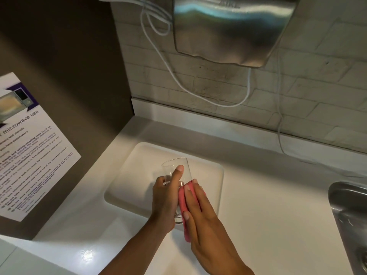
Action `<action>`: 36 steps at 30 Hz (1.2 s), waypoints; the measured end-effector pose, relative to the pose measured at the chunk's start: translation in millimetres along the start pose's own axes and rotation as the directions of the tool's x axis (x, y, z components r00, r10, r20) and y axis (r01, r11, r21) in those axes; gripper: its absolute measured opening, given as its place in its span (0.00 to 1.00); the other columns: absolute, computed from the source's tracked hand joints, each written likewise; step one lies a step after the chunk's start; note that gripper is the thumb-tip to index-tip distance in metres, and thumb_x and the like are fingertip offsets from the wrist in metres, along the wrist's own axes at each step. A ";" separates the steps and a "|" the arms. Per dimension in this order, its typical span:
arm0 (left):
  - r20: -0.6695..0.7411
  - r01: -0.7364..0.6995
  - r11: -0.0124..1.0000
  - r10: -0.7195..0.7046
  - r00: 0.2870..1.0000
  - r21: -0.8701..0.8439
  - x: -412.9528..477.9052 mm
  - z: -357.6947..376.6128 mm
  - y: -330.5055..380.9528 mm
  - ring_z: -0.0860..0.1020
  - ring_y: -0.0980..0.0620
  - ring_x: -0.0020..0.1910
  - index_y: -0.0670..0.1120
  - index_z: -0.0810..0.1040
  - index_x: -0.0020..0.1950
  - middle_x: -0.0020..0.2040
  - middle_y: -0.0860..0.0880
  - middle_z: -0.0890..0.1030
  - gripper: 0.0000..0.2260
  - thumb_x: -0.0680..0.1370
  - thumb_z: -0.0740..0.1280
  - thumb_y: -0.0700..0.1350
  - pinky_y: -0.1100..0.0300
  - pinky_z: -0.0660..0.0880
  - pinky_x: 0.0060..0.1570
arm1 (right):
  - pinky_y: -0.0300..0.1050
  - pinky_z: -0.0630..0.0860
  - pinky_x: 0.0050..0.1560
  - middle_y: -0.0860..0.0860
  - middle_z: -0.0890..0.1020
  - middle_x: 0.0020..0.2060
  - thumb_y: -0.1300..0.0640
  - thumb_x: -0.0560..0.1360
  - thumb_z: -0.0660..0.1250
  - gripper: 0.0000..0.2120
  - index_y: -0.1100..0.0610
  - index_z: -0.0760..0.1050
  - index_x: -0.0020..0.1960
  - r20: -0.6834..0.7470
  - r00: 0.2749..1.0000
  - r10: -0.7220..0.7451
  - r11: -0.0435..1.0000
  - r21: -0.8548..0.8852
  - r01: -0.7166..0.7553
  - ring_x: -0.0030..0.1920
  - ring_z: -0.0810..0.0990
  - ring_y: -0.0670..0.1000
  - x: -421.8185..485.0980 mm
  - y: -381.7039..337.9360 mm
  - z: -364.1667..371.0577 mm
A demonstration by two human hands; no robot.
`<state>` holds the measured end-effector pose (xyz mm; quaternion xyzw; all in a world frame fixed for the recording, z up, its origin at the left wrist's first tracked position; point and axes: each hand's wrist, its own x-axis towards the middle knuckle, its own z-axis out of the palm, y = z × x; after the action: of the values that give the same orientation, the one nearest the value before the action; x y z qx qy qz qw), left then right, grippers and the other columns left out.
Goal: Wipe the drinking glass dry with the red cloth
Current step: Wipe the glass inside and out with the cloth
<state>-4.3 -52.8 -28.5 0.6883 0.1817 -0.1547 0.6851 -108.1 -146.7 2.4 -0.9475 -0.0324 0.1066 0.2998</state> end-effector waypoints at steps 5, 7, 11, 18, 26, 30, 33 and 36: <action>0.153 0.084 0.995 -0.077 0.985 -0.044 -5.2 -4.7 -4.4 0.89 0.47 0.42 0.49 0.83 0.56 0.40 0.53 0.90 0.22 0.82 0.61 0.66 0.57 0.84 0.36 | 0.17 0.45 0.64 0.42 0.41 0.78 0.55 0.85 0.54 0.30 0.50 0.37 0.77 -0.012 0.989 0.145 0.886 0.446 -0.125 0.71 0.46 0.29 0.2 -1.7 -5.5; 0.219 0.133 0.988 -0.114 0.969 -0.074 -9.7 -3.8 -4.5 0.89 0.43 0.48 0.47 0.83 0.59 0.48 0.47 0.91 0.26 0.82 0.59 0.66 0.50 0.86 0.44 | 0.17 0.58 0.61 0.43 0.56 0.79 0.55 0.85 0.54 0.25 0.49 0.49 0.79 -0.069 0.969 0.238 0.810 0.565 -0.159 0.66 0.60 0.24 0.7 -0.2 -7.6; 0.400 0.244 0.960 -0.172 0.900 -0.137 -21.8 1.8 -4.6 0.83 0.31 0.62 0.38 0.82 0.65 0.59 0.33 0.86 0.36 0.80 0.59 0.69 0.35 0.81 0.63 | 0.41 0.65 0.74 0.41 0.66 0.77 0.39 0.82 0.48 0.26 0.39 0.55 0.80 -0.249 0.917 0.311 0.855 0.494 -0.156 0.73 0.69 0.42 12.4 6.9 -25.6; 0.457 0.276 0.917 -0.121 0.881 -0.289 -14.1 4.9 -5.7 0.87 0.40 0.59 0.45 0.87 0.64 0.61 0.37 0.87 0.31 0.79 0.59 0.67 0.49 0.85 0.52 | 0.22 0.39 0.70 0.31 0.39 0.78 0.39 0.82 0.42 0.27 0.38 0.44 0.80 -0.252 0.967 0.021 0.972 0.230 0.039 0.76 0.38 0.30 4.7 2.9 -22.4; 0.574 0.309 0.917 -0.114 0.811 -0.254 -16.3 7.5 -20.4 0.87 0.41 0.58 0.49 0.89 0.58 0.58 0.40 0.89 0.33 0.77 0.57 0.71 0.48 0.84 0.52 | 0.27 0.54 0.68 0.27 0.56 0.75 0.40 0.83 0.46 0.19 0.26 0.53 0.73 -0.304 0.920 0.248 0.839 0.542 -0.047 0.76 0.57 0.35 11.8 11.2 -33.3; 0.525 0.265 0.903 -0.053 0.849 -0.337 -4.4 6.8 -8.6 0.87 0.42 0.59 0.48 0.89 0.61 0.59 0.40 0.88 0.31 0.78 0.59 0.69 0.47 0.82 0.57 | 0.27 0.47 0.72 0.27 0.46 0.78 0.37 0.83 0.45 0.22 0.29 0.52 0.77 -0.294 0.955 0.049 0.934 0.352 0.060 0.76 0.46 0.30 -1.9 8.8 -16.7; 0.551 0.299 0.896 -0.075 0.831 -0.329 -6.6 7.4 -15.6 0.85 0.38 0.61 0.44 0.87 0.64 0.62 0.36 0.86 0.33 0.78 0.60 0.69 0.43 0.80 0.62 | 0.17 0.50 0.64 0.28 0.48 0.78 0.38 0.84 0.46 0.23 0.34 0.54 0.78 -0.271 0.957 0.101 0.897 0.441 0.030 0.76 0.50 0.29 0.2 14.6 -20.5; 0.594 0.350 0.886 -0.110 0.797 -0.304 -13.7 12.4 -22.2 0.86 0.39 0.61 0.46 0.88 0.61 0.62 0.38 0.87 0.33 0.76 0.60 0.70 0.44 0.82 0.57 | 0.15 0.59 0.57 0.28 0.52 0.76 0.40 0.83 0.47 0.23 0.32 0.51 0.78 -0.262 0.938 0.226 0.830 0.556 -0.045 0.71 0.58 0.26 15.5 13.2 -40.0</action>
<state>-26.3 -65.9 -42.0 0.4295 0.0841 -0.3934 0.8085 -84.1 -178.0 23.9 -0.8280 0.1157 -0.0207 0.5482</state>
